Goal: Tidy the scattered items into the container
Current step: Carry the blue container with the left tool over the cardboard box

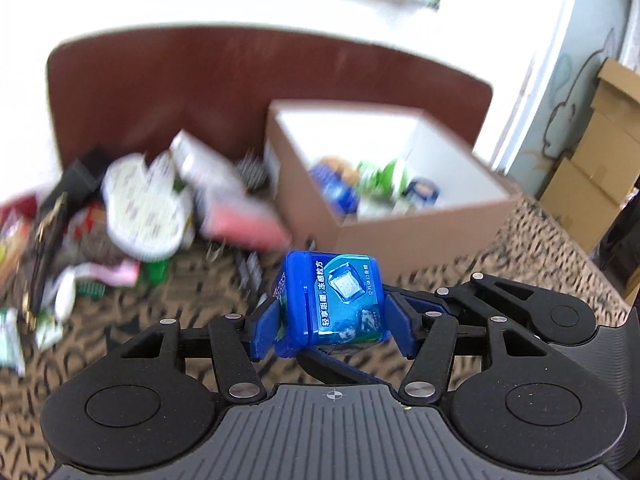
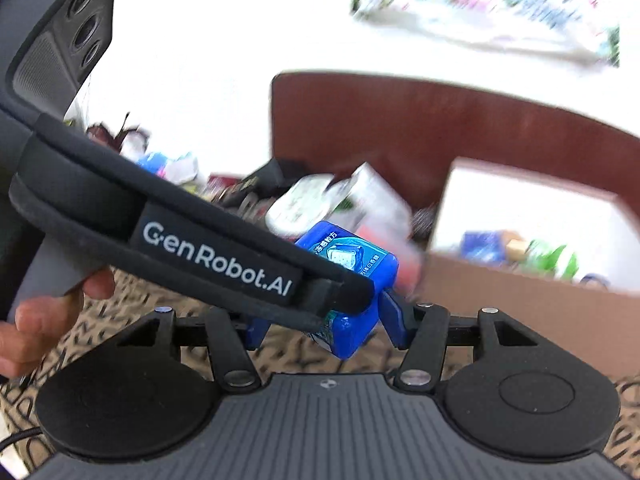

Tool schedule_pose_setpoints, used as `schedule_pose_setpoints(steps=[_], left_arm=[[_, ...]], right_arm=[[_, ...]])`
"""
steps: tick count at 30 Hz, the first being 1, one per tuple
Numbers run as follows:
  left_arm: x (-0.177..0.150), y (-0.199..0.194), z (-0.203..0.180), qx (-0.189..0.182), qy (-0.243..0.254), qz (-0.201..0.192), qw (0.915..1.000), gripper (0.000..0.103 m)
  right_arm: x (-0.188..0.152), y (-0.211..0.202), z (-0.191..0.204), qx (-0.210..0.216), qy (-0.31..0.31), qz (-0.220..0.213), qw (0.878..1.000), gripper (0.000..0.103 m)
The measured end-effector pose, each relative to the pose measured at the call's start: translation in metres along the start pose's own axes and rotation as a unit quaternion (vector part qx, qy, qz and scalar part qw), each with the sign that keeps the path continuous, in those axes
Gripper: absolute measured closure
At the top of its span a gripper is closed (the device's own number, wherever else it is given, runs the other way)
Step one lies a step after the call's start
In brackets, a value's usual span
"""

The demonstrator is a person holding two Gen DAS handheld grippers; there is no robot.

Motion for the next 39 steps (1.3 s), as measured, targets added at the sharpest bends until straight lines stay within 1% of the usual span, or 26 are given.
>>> schedule_pose_setpoints(steps=[3, 6, 10, 13, 19, 24, 27, 33, 39], left_arm=[[0.024, -0.004, -0.018, -0.001, 0.02, -0.023, 0.9995, 0.042], [0.048, -0.003, -0.034, -0.007, 0.033, -0.037, 0.9987, 0.042], [0.078, 0.009, -0.053, -0.031, 0.038, -0.049, 0.9976, 0.042], [0.098, 0.026, -0.068, -0.05, 0.04, -0.049, 0.9967, 0.042], [0.128, 0.07, -0.101, -0.072, 0.057, -0.039, 0.995, 0.042], [0.145, 0.108, -0.123, -0.1, 0.053, -0.021, 0.9934, 0.042], [0.151, 0.13, -0.131, -0.11, 0.05, -0.008, 0.9926, 0.042], [0.159, 0.161, -0.14, -0.132, 0.038, 0.015, 0.9904, 0.042], [0.163, 0.184, -0.149, -0.133, 0.039, 0.033, 0.9898, 0.042]], right_arm=[[0.013, -0.012, -0.021, -0.017, 0.002, -0.022, 1.0, 0.041], [0.023, -0.02, -0.043, -0.035, 0.005, -0.04, 0.999, 0.041], [0.032, -0.025, -0.076, -0.065, 0.005, -0.056, 0.996, 0.041], [0.035, -0.026, -0.103, -0.084, 0.005, -0.057, 0.995, 0.041], [0.027, -0.017, -0.154, -0.108, 0.024, -0.044, 0.993, 0.041], [0.018, -0.007, -0.19, -0.13, 0.033, -0.029, 0.991, 0.041], [0.013, 0.0, -0.21, -0.133, 0.041, -0.018, 0.99, 0.042], [0.002, 0.009, -0.238, -0.139, 0.044, 0.001, 0.989, 0.042], [-0.008, 0.018, -0.256, -0.139, 0.052, 0.018, 0.989, 0.042]])
Point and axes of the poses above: each gripper's, at about its wrist camera, not at the fingertips, and y roughly the way its jaws point, z to its left, x to its top, the point moved 5 cm from there along y, roughly the way its jaws point, and after that the axes turned 15 degrees about z, right-handed, at the moved point
